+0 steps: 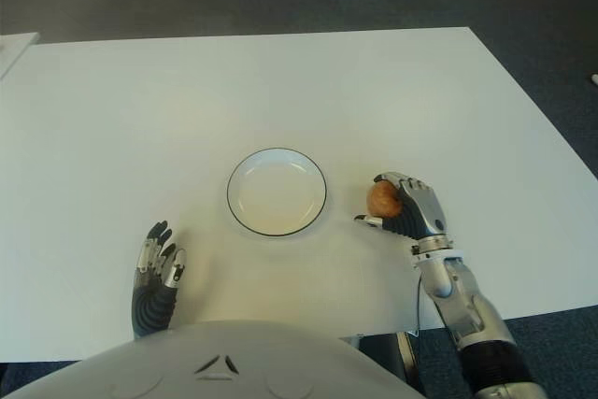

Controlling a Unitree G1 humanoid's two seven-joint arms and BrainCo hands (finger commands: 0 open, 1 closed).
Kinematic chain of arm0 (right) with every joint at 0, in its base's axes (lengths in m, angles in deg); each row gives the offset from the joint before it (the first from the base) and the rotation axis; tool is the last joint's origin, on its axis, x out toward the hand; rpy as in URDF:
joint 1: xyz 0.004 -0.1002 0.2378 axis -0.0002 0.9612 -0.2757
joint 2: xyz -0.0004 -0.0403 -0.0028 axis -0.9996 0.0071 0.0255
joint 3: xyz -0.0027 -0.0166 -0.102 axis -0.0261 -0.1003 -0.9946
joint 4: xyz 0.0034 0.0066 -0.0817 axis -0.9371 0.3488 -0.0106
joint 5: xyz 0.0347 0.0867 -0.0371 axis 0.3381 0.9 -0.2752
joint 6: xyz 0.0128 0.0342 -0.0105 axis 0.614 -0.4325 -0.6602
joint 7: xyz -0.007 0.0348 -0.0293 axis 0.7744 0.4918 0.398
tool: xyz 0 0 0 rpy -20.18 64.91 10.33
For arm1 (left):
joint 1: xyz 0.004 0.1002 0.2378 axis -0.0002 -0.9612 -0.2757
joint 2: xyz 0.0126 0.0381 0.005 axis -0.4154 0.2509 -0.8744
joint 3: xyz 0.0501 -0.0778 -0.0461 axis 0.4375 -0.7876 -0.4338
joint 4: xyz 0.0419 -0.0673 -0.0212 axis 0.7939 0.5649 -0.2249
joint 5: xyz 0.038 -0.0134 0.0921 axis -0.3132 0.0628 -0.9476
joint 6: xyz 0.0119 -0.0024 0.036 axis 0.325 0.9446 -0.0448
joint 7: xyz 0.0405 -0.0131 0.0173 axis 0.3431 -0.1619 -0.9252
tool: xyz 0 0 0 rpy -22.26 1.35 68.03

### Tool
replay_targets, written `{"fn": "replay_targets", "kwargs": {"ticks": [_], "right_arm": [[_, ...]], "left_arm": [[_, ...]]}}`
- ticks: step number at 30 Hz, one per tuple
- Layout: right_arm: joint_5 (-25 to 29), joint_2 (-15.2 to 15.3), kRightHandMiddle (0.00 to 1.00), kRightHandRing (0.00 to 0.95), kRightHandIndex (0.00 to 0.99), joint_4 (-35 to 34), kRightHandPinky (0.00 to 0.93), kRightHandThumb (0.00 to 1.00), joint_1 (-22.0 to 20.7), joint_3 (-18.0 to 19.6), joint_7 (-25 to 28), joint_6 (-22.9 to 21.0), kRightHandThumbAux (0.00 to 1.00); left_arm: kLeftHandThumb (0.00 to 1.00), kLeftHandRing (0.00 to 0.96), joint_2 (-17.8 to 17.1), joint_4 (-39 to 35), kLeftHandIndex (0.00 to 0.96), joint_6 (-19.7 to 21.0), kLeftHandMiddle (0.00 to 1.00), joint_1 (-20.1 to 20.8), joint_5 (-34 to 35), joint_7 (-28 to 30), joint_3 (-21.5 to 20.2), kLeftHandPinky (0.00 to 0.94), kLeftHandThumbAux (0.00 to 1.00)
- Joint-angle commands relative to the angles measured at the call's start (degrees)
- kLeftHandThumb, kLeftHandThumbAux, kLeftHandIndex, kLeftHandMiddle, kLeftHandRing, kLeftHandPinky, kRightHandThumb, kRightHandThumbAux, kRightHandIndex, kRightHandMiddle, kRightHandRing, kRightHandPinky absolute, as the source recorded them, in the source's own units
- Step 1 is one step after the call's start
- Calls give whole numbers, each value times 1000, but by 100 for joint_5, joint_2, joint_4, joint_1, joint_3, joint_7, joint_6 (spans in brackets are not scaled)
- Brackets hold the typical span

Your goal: Put the apples into the plate.

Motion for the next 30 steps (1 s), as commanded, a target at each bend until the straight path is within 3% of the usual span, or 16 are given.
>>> {"fn": "replay_targets", "kwargs": {"ticks": [1,5,10,18,22,30], "right_arm": [[2480,-718,868,863,439,-783,831,707,156,389,1250,-987,717],[3699,-1037,866,868,439,-1264,831,708,144,501,1673,-1612,717],[4385,-1322,868,873,440,-2117,840,710,164,302,1706,-2271,715],[4816,-1387,887,886,440,-2806,882,712,103,130,1905,-3158,712],[4844,-1577,901,897,440,-2962,891,713,-262,-77,1898,-3660,712],[4843,-1842,911,907,440,-2819,899,717,-885,-309,2237,-4067,711]], "left_arm": [[47,124,97,-57,35,188,110,-119,-47,21,48,152,479],[49,129,84,-13,40,124,118,-78,-41,6,30,149,486],[49,125,85,38,40,72,115,-54,-33,13,71,141,490],[56,130,72,76,47,88,122,36,-40,5,60,154,475],[59,151,82,42,49,96,136,23,-107,-27,59,184,469],[64,172,164,-8,56,223,154,-39,-56,-38,132,194,465]]}}
